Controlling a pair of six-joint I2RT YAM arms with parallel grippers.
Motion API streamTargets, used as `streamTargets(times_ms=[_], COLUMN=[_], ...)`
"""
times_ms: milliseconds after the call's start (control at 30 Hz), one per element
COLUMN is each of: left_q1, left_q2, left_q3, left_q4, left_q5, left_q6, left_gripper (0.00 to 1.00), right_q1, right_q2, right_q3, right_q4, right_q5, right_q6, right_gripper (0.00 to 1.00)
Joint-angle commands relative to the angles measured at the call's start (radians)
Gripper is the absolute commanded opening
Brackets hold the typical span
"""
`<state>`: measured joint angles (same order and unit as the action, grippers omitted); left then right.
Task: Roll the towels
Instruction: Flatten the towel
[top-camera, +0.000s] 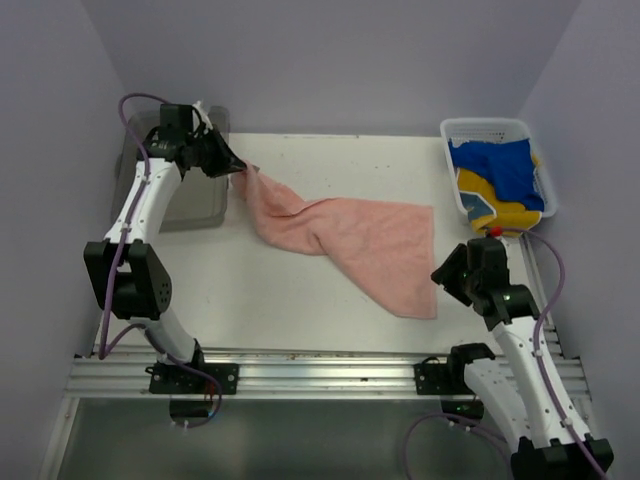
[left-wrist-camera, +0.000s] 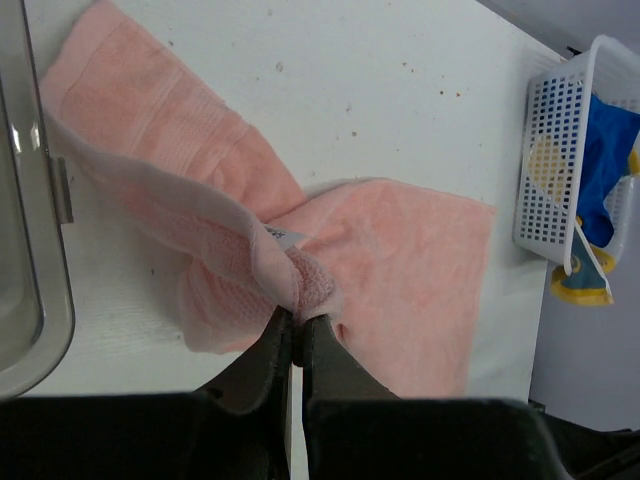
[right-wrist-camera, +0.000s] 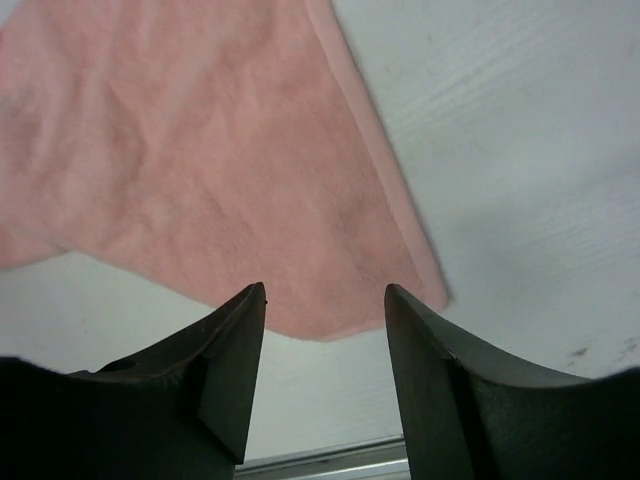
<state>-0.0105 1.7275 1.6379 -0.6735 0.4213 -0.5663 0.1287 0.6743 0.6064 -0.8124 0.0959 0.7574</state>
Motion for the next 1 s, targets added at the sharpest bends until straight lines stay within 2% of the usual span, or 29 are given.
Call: streamTargets(times_ms=[0,100,200,267,333,433,700,833,967], left_q1=[-0.013,-0.013,-0.013,-0.013,-0.013,-0.013,-0.013,-0.013,-0.011], left_q2=[-0.029,-0.048,-0.075,-0.092,-0.104,-0.126,-0.172,-0.187,-0.200], left_q3=[0.010,-0.013,-0.044,-0.056,-0.069,-0.081,-0.102,-0.121,-0.147], left_q4=[0.048,0.040,0.037,0.025,0.014,-0.006,-0.024,-0.026,-0.026], left_q5=[0.008,-0.001,-0.004,-0.015,-0.029,-0.041,-0.032,-0.032,-0.035], left_q6=[-0.001,0.008,0.019,0.034,0.043,0.063,0.091,0.101,0.109], left_gripper=[0.00,0.00,0.00,0.00,0.00,0.00,0.00,0.00,0.00], right_q1=[-0.003,-0.003,0.000,0.006,0.034,0.078,0.088,0.080,0.066], right_q2=[0.131,0.345,0.567,0.652,0.781,0.948,1.295,1.416,1.479], right_q3=[0.179,0.293,0.422,0.476,0.574,0.709,1.005,1.079,1.078], right_q4=[0.088,0.145,0.176,0.211,0.208,0.193,0.137,0.111,0.140], right_q5=[0.062,0.082,0.105,0.123,0.189,0.279,0.303,0.266,0.234], right_q6=[-0.035,-0.113,-0.165,-0.188,-0.207,-0.230,-0.219,-0.190,-0.158], right_gripper=[0.54,0.45,0.41,0.41,0.41,0.48,0.58,0.59,0.59])
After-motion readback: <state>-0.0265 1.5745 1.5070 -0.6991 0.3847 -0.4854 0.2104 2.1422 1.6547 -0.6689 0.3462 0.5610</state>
